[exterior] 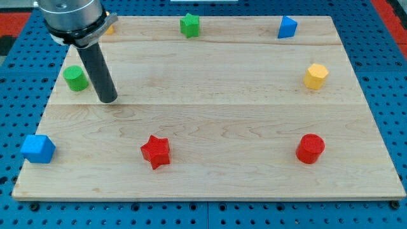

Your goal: Move red star towards the centre of the board

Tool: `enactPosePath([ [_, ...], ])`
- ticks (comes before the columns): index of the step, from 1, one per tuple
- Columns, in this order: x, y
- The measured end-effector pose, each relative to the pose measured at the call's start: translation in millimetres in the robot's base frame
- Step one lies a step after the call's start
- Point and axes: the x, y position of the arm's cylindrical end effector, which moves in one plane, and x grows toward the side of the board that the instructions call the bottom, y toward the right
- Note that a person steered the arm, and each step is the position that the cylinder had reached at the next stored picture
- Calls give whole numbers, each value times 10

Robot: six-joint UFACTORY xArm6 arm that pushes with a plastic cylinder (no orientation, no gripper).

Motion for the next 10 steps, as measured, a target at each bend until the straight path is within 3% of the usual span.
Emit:
enactPosePath([
  [1,0,8],
  [2,-177,818],
  [3,18,1722],
  [4,241,1218],
  [5,635,158],
  [6,1190,-346],
  [7,1323,435],
  [8,1137,1482],
  [9,1543,1916],
  [10,1753,2966],
])
